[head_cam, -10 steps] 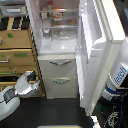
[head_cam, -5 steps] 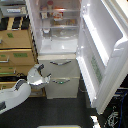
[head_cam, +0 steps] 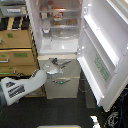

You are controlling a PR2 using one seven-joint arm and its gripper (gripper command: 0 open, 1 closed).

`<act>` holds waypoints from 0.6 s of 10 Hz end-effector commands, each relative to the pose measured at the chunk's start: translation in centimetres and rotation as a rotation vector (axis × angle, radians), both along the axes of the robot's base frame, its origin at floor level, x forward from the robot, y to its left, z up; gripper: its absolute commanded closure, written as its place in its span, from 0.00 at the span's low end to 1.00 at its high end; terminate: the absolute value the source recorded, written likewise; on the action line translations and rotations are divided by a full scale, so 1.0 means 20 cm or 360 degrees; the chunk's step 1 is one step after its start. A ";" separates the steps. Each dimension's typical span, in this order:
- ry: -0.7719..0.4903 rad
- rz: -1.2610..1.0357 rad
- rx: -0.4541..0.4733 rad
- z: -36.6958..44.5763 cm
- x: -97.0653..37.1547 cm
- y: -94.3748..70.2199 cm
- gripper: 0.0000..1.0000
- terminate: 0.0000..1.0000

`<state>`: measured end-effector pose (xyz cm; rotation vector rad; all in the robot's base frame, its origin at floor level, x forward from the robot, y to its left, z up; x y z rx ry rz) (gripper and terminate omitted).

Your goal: Opening the fridge

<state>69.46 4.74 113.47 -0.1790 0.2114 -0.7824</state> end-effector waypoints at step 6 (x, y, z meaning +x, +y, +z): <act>-0.0268 -0.2014 -0.0902 1.38 -3.21 -3.73 0.00 0.00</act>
